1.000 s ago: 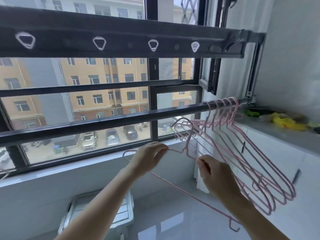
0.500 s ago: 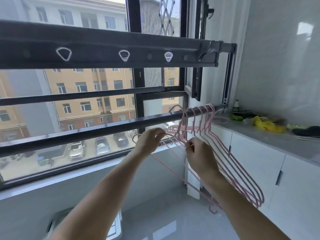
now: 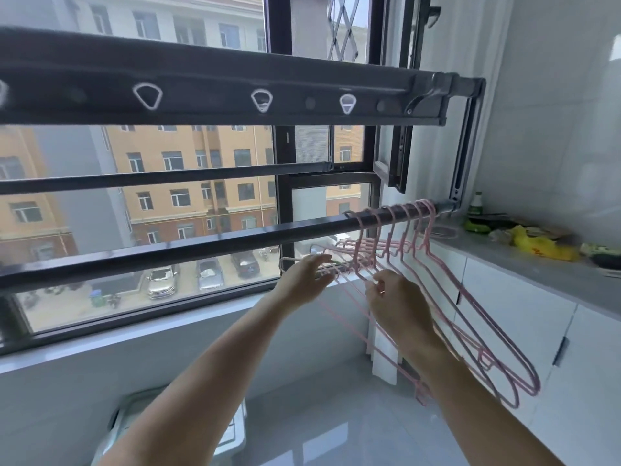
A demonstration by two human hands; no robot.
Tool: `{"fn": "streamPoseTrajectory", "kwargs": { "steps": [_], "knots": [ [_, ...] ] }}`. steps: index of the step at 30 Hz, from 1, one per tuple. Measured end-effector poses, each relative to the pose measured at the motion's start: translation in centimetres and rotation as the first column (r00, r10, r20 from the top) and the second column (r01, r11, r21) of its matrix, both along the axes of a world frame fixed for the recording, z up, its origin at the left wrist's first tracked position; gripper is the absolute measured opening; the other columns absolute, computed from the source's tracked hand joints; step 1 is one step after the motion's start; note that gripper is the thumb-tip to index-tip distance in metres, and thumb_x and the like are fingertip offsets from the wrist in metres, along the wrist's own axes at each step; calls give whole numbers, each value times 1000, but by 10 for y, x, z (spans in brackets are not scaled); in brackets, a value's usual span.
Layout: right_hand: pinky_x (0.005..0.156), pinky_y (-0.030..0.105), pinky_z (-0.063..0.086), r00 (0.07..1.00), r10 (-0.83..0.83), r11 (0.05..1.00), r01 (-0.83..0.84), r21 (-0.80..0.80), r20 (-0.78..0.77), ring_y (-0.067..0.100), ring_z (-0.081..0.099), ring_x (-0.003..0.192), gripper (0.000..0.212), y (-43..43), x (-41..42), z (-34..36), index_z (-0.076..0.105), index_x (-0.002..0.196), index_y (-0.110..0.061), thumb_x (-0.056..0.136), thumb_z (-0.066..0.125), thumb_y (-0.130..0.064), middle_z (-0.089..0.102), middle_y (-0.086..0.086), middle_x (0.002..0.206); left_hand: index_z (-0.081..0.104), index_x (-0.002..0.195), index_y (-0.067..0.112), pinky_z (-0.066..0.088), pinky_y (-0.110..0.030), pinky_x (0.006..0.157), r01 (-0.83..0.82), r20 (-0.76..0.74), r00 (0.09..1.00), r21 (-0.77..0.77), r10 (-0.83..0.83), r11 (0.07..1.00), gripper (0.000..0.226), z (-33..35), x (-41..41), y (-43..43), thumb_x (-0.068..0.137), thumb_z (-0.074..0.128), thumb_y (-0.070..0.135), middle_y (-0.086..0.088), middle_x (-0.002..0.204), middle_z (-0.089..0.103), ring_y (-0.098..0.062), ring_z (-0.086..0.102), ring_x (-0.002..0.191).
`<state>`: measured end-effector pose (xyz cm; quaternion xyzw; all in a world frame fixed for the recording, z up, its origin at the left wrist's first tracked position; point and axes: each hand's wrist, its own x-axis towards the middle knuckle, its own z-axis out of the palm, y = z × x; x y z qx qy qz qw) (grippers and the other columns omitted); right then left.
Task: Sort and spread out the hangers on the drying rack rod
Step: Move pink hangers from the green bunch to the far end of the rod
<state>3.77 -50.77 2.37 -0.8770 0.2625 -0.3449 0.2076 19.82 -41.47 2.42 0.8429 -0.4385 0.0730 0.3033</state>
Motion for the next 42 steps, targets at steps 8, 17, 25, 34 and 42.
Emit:
{"fn": "streamPoseTrajectory", "kwargs": {
  "steps": [8,17,25,34,42],
  "knots": [
    [90,41,45,974,60,923,29,-384,218,30,51,110,40,45,12,9,53,118,-8,84,52,-29,56,16,120,38,135,22,31,-22,100,-27,61,998,-33,29,999,51,-3,-12,87,88,54,32,3,141,42,-14,43,125],
    [83,41,54,824,541,805,-450,-387,167,30,57,103,44,178,72,-19,54,115,-9,75,70,-15,59,13,112,61,111,19,51,-34,85,-364,55,907,-396,417,843,26,21,-43,257,86,59,22,4,110,64,-10,58,99],
    [81,46,54,621,775,615,-702,-359,115,33,60,96,44,300,106,-37,58,110,-3,70,75,-10,63,16,105,63,90,15,45,-24,60,-865,367,242,-338,898,371,9,22,-76,431,84,60,20,-3,80,64,-15,54,68],
    [88,43,50,533,842,534,-800,-275,84,27,54,108,44,349,110,-41,55,119,-13,77,68,-18,59,9,115,49,124,8,52,-28,75,-971,345,154,-121,926,207,36,11,-83,481,88,51,2,-9,104,67,-20,64,87],
    [89,40,50,570,819,567,-789,-238,63,25,53,112,43,333,110,-40,52,122,-15,81,64,-21,57,6,120,61,103,6,32,-14,46,-936,302,232,-189,925,297,23,21,-62,469,88,47,-2,-8,85,65,-13,48,58]
  ]
}}
